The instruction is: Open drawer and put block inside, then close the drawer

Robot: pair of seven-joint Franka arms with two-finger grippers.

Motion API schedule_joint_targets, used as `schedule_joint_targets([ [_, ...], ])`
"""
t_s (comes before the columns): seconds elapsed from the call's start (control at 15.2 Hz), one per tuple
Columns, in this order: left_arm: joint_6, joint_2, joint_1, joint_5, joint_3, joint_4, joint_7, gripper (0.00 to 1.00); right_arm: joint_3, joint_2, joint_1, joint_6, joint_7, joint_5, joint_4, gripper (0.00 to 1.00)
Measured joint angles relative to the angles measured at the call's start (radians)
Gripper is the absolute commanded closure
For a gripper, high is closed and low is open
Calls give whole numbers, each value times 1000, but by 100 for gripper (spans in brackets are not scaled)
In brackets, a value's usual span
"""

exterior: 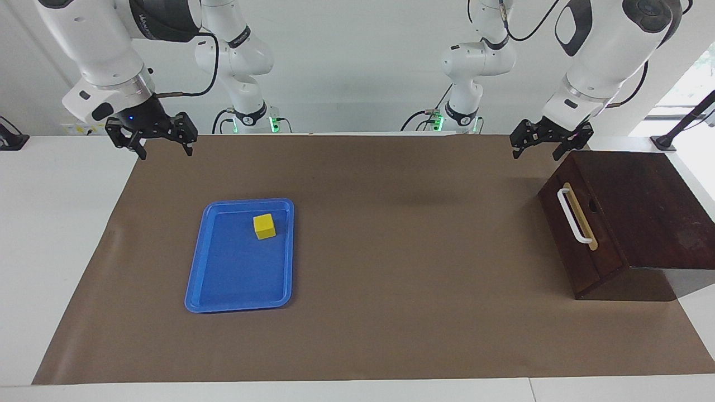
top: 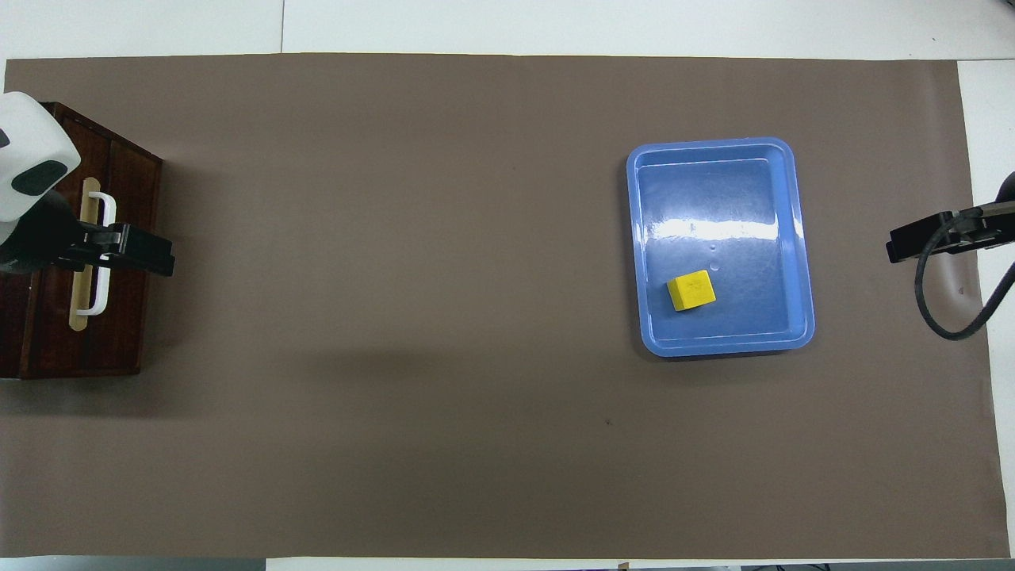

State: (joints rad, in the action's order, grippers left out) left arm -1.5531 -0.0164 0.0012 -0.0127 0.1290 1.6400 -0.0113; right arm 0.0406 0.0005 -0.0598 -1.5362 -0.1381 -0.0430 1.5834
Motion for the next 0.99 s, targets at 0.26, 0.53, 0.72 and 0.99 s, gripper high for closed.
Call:
schedule_joint_targets([
  [0.26,0,0,0,0,0,0,-1,0,0,0,0,0,0,0,0,0],
  [0.53,-4,0,0,0,-1,0,-1,0,2,-3,1,-1,-2,-3,-1,0],
  [0.72,-90,0,1,24,-3,33,-1,0,3,-4,1,-2,-3,-4,-2,0],
  [0.99,-328,12,2,195,-4,194,-3,0,2,-4,0,-2,-36,-4,-2,0],
])
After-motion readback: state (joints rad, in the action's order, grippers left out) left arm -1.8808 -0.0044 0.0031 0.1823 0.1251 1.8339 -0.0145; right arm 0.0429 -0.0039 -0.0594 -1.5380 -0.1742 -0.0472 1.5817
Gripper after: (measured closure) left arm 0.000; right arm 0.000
